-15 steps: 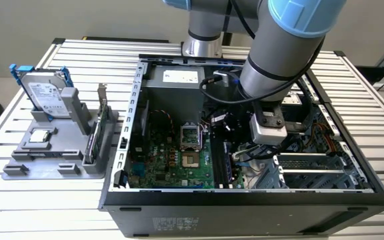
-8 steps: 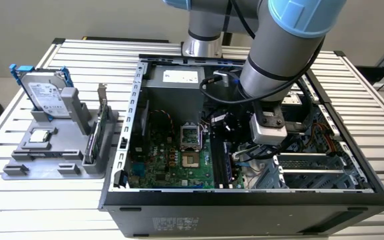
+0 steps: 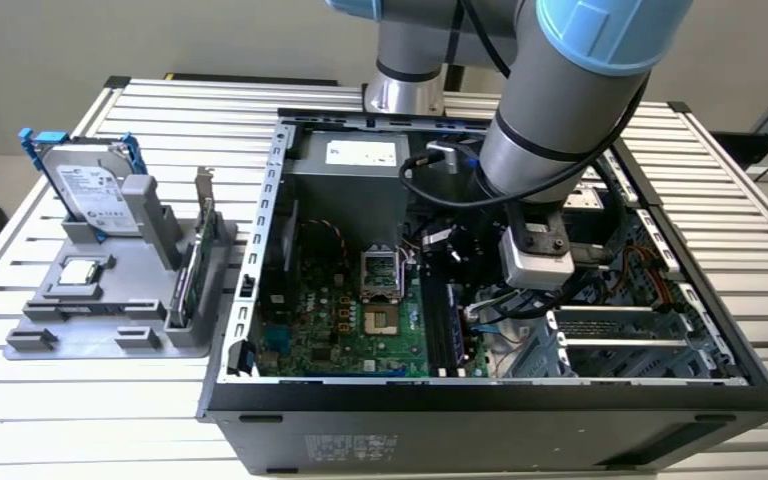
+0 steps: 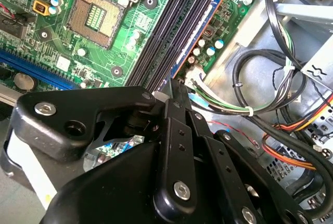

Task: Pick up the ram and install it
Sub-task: 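Press down the ram until it locks into place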

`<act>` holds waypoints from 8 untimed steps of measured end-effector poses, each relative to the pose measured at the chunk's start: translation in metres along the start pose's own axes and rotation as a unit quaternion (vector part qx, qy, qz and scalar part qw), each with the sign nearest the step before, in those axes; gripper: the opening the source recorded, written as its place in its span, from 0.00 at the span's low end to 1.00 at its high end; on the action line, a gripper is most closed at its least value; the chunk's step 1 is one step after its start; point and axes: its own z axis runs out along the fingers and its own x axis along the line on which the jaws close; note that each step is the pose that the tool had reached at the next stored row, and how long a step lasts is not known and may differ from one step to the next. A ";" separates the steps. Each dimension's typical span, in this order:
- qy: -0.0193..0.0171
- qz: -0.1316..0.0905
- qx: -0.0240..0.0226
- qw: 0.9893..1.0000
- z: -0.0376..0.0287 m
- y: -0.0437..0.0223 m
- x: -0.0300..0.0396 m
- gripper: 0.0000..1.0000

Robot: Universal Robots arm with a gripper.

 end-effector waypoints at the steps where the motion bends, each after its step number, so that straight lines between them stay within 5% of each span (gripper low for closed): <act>1: 0.000 0.000 0.000 1.000 0.0000 0.0000 0.0000 0.00; 4: 0.000 -0.004 0.000 1.000 0.0000 0.0000 0.0000 0.00; 8: 0.000 -0.039 -0.002 0.999 0.0000 -0.0001 0.0000 0.00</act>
